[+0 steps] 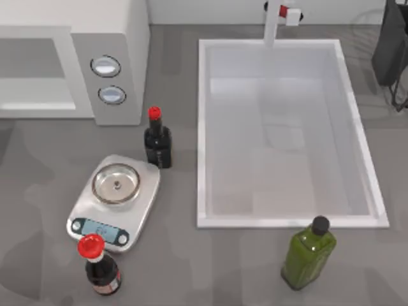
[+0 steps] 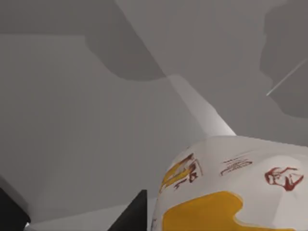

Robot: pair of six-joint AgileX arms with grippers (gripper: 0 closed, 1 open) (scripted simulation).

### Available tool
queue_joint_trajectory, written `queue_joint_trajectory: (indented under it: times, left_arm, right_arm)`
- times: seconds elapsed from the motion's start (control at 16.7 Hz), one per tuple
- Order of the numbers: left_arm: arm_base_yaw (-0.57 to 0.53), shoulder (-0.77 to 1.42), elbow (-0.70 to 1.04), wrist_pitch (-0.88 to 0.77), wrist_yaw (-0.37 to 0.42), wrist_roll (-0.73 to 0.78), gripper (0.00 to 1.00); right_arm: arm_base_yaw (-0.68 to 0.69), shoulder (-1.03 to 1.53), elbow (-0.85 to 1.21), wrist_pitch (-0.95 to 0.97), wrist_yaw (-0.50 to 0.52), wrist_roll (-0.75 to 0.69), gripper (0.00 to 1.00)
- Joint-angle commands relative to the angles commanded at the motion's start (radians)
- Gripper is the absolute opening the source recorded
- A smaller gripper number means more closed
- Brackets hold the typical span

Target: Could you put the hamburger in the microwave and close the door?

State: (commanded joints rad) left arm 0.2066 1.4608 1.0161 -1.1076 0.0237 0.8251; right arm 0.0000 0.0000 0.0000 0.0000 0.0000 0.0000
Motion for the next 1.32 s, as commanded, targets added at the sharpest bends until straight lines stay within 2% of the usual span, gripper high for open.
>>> queue_joint_trajectory:
  times: [0.24, 0.48, 0.66, 1.32]
  left_arm:
    - [0.000, 0.024, 0.006, 0.058, 0.006, -0.024, 0.00]
    - [-0.003, 0.110, 0.013, 0.276, 0.026, -0.102, 0.00]
    - [-0.009, 0.207, 0.004, 0.532, 0.049, -0.192, 0.00]
    - [-0.038, 0.558, -0.115, 1.674, 0.140, -0.611, 0.00]
  right_arm:
    - [0.000, 0.000, 0.000, 0.000, 0.000, 0.000, 1.00]
    - [0.000, 0.000, 0.000, 0.000, 0.000, 0.000, 1.00]
    - [0.000, 0.000, 0.000, 0.000, 0.000, 0.000, 1.00]
    - [0.000, 0.000, 0.000, 0.000, 0.000, 0.000, 1.00]
